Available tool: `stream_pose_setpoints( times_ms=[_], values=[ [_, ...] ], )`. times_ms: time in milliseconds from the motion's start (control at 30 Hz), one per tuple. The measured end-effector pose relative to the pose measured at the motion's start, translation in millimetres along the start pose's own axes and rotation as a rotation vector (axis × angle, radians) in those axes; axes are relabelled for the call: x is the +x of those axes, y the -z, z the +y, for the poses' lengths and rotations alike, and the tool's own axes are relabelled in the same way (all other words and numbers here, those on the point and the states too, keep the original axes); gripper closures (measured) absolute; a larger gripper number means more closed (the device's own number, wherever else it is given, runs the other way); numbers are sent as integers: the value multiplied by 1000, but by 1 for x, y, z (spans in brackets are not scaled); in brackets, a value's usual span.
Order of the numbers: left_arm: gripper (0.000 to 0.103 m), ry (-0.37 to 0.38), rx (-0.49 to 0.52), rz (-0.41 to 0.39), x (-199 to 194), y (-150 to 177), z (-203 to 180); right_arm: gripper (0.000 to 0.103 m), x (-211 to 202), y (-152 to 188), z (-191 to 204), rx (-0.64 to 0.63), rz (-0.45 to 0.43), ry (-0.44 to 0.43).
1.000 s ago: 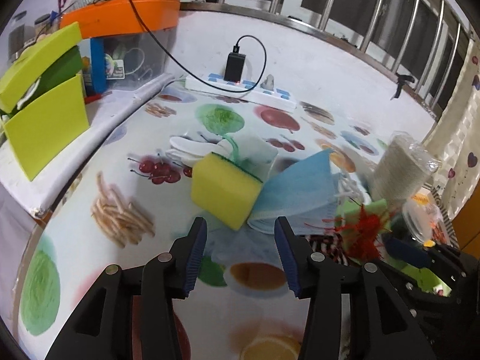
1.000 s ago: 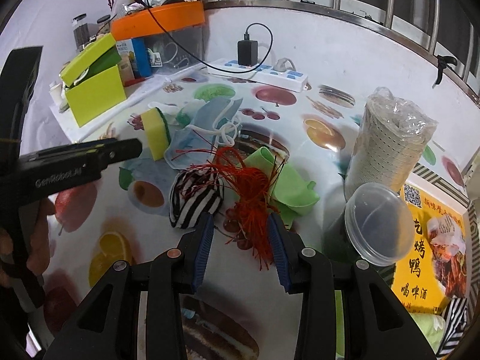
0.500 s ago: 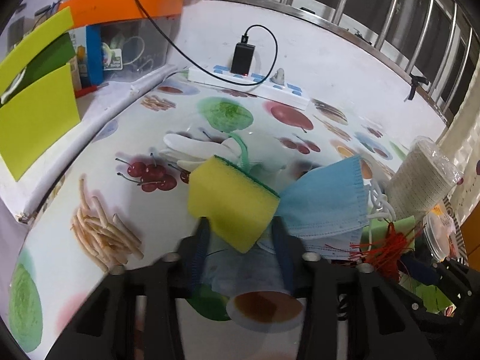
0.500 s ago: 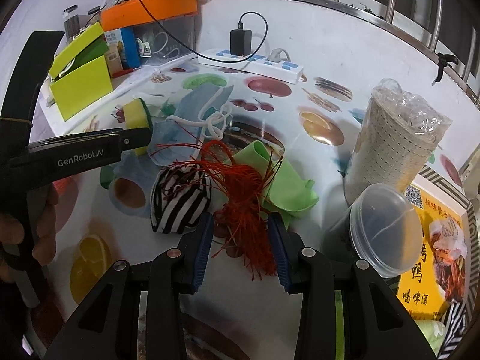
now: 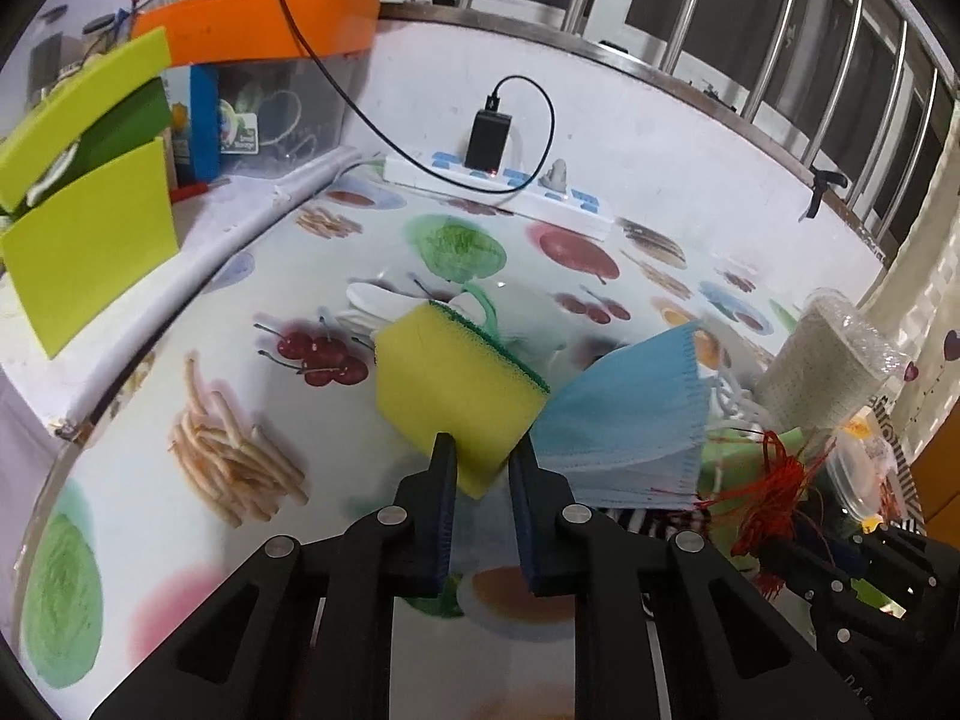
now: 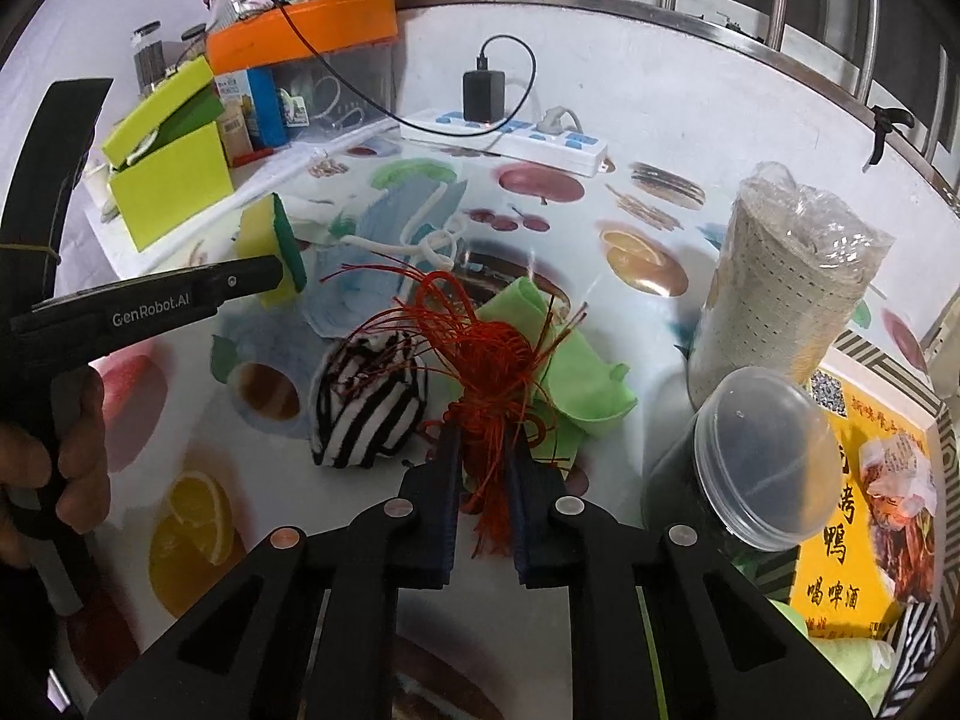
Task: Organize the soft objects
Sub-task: 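Grasp the yellow sponge with the left gripper while the right grasps the red tassel, then carry the sponge to the box with the left gripper while the right carries the tassel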
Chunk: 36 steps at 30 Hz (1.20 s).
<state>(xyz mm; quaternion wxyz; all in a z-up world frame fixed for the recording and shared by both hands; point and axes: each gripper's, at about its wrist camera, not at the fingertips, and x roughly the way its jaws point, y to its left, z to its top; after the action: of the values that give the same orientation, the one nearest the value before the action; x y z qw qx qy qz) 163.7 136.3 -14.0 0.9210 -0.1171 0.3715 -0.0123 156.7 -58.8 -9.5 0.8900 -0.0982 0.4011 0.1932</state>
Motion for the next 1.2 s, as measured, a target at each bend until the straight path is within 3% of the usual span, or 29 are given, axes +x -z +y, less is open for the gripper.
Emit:
stream_pose_setpoints(
  times_ms=[567,1200],
  values=[
    [87,27,52,-48,-70,33,-33,88,-60,13,-1,13,-108,-96],
    [87,78,143,-82,-119,53,-79,88,-115,33,-6,15,-195,-115]
  ],
)
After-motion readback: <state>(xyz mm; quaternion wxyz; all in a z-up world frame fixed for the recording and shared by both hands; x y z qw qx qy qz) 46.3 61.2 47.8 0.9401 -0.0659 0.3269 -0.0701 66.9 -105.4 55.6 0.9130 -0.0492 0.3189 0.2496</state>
